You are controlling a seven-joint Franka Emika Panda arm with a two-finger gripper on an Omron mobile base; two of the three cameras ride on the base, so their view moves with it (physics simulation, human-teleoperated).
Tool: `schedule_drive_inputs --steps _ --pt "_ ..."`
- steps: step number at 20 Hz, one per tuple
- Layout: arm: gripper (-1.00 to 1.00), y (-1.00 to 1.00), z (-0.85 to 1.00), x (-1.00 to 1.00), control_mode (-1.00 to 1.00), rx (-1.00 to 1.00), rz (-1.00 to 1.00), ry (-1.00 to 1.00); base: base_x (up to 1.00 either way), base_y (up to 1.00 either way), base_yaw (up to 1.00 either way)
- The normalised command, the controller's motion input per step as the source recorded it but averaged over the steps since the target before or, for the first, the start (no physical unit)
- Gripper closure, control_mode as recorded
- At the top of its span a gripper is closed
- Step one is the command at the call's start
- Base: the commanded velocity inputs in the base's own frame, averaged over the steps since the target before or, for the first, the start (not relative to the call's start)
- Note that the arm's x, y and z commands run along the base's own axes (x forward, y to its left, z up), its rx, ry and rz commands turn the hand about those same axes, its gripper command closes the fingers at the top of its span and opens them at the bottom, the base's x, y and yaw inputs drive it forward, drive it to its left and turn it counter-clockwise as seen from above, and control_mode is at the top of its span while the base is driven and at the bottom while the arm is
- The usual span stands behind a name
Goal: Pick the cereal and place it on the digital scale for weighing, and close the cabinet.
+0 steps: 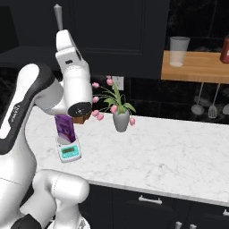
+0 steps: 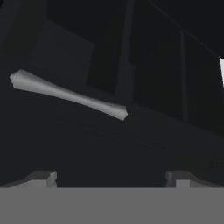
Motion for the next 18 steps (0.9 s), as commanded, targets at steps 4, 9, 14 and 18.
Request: schedule_drive_inputs --steps 4,9,14,18 --pt "-1.0 0.45 0.4 -0.97 -1.0 0.19 -0.07 -0.26 0.0 0.0 0.0" --pt "-1.0 0.91 0.0 -0.6 -1.0 -0.2 -0.06 0.08 0.0 0.0 0.0" --pt "-1.0 0.68 0.01 -0.63 -1.0 -0.47 -0.06 0.26 0.0 0.0 0.0" --pt "-1.0 0.67 0.0 -0.28 -1.0 -0.51 -0.06 0.26 0.0 0.0 0.0"
